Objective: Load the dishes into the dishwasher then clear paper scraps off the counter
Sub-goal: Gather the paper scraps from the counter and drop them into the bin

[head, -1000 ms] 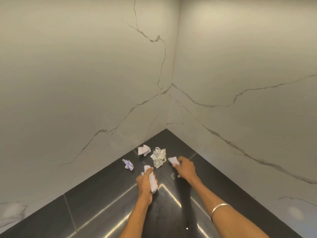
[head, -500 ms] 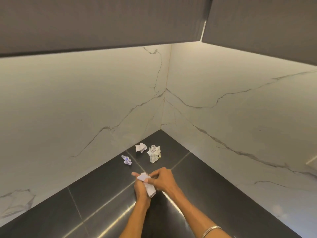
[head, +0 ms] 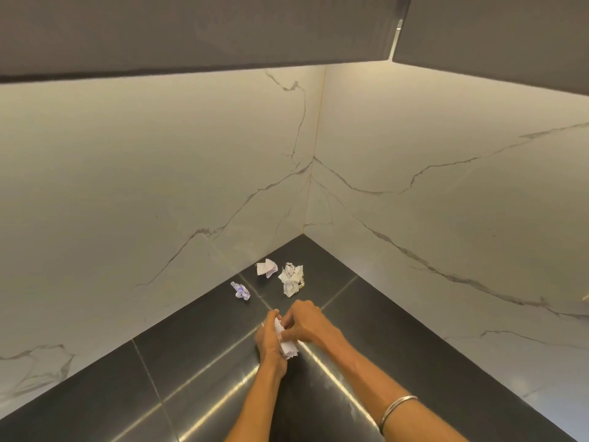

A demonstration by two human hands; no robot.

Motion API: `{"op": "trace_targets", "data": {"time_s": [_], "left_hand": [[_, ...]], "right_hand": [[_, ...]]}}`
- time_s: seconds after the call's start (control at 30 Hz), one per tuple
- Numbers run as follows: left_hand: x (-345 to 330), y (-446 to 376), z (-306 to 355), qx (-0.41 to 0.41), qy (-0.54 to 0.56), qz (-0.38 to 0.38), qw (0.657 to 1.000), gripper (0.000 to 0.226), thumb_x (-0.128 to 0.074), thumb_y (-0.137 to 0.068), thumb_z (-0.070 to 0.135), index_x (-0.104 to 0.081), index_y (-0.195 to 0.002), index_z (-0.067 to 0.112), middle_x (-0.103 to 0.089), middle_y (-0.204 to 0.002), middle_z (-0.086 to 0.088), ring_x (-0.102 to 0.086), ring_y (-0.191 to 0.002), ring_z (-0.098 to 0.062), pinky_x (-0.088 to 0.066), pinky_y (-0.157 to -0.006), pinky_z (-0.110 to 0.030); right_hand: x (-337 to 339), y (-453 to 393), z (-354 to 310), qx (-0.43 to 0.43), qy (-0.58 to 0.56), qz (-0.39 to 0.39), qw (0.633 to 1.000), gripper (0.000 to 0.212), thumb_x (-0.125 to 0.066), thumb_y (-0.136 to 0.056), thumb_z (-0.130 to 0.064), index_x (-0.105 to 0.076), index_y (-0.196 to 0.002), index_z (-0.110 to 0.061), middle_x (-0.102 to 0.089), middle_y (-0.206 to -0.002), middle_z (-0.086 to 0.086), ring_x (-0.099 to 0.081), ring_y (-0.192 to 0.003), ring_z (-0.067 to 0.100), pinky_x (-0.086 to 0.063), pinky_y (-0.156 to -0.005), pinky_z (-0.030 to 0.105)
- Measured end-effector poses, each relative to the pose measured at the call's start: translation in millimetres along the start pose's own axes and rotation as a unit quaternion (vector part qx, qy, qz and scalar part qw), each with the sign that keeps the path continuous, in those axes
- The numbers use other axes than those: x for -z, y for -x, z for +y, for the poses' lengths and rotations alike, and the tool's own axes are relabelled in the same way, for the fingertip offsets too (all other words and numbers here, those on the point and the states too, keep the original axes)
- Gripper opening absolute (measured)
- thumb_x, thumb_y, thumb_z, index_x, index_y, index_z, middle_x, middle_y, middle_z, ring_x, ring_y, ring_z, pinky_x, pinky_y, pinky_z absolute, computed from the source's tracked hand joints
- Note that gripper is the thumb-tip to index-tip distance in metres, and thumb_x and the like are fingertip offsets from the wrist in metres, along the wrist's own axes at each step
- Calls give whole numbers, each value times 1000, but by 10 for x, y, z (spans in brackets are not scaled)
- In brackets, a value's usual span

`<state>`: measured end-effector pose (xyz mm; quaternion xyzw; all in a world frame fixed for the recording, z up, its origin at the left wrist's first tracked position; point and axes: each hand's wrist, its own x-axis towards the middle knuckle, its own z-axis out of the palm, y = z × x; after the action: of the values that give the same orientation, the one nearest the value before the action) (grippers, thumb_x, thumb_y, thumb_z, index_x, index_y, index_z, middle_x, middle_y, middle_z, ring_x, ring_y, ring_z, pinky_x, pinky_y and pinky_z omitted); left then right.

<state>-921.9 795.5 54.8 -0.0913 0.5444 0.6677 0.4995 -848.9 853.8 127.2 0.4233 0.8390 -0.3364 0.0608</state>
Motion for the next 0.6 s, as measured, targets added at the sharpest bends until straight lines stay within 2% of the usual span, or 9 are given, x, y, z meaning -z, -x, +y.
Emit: {"op": "trace_targets", "data": {"time_s": [0.07, 0.13, 0.17, 0.23, 0.27, 0.33, 0.4, 0.47, 0.6], "left_hand": [[-55, -14, -13, -11, -3, 17, 1000, 14, -71, -74, 15, -60, -80, 10, -59, -75, -15, -55, -54, -24, -45, -50, -28], [-94, -26, -29, -8, -11, 16, 1000, 12, -72, -77, 11, -60, -80, 8, -58, -66, -14, -53, -46, -23, -43, -45, -25], [-99, -31, -31, -8, -9, 12, 1000, 13, -73, -79, 12, -61, -83, 7, -58, -63, -12, -52, -43, -22, -41, -42, -24], [-89, -65, -37, -1, 3, 3, 1000, 18, -75, -80, 15, -62, -88, 7, -58, -62, -10, -51, -41, -21, -39, -41, -23], [-82, -73, -37, 2, 10, 3, 1000, 19, -77, -80, 17, -63, -90, 7, -58, -62, -9, -50, -41, -21, -39, -42, -22], [-80, -96, -43, 2, 21, 8, 1000, 22, -78, -80, 19, -64, -93, 9, -58, -60, -7, -50, -40, -20, -38, -42, -22], [-92, -103, -40, 0, 28, 11, 1000, 23, -78, -80, 21, -64, -94, 9, -58, -61, -7, -51, -39, -18, -38, -40, -21], [-101, -109, -43, 0, 31, 13, 999, 21, -78, -80, 21, -63, -91, 9, -58, -62, -8, -52, -39, -18, -39, -41, -21], [-103, -97, -43, 4, 39, 12, 999, 20, -76, -83, 20, -60, -87, 8, -57, -64, -10, -50, -41, -20, -36, -41, -21]], "right_hand": [[182, -36, 17, 12, 26, -68, 997, 20, -67, -77, -13, -79, -92, -15, -71, -76, 5, -59, -63, 13, -44, -57, 20], [351, -108, 83, 2, 0, -113, 994, 17, -69, -83, -17, -79, -98, -17, -76, -94, 0, -68, -81, 12, -52, -76, 23], [394, -158, 127, -17, -54, -104, 993, 15, -70, -86, -17, -78, -100, -16, -76, -95, 0, -70, -84, 10, -55, -82, 23], [378, -294, 211, -62, -138, 4, 988, 18, -68, -89, -11, -76, -105, -15, -74, -101, 3, -71, -88, 16, -57, -86, 27], [342, -384, 260, -71, -111, 79, 988, 25, -66, -88, -10, -73, -111, -18, -71, -110, 5, -69, -97, 20, -54, -90, 29], [230, -525, 310, -62, -38, 146, 987, 47, -64, -87, -10, -58, -132, -21, -53, -135, 9, -54, -121, 28, -44, -101, 34], [138, -641, 323, -46, -23, 152, 987, 69, -66, -86, -11, -37, -148, -23, -28, -153, 8, -31, -138, 33, -38, -107, 41], [81, -763, 322, -36, -38, 149, 987, 82, -68, -84, -12, -26, -153, -27, -14, -162, 4, -19, -144, 35, -35, -110, 46], [-45, -999, 354, -47, -8, 124, 991, 87, -72, -83, -31, -22, -154, -35, -17, -163, -1, -26, -143, 35, -35, -110, 51]]}}
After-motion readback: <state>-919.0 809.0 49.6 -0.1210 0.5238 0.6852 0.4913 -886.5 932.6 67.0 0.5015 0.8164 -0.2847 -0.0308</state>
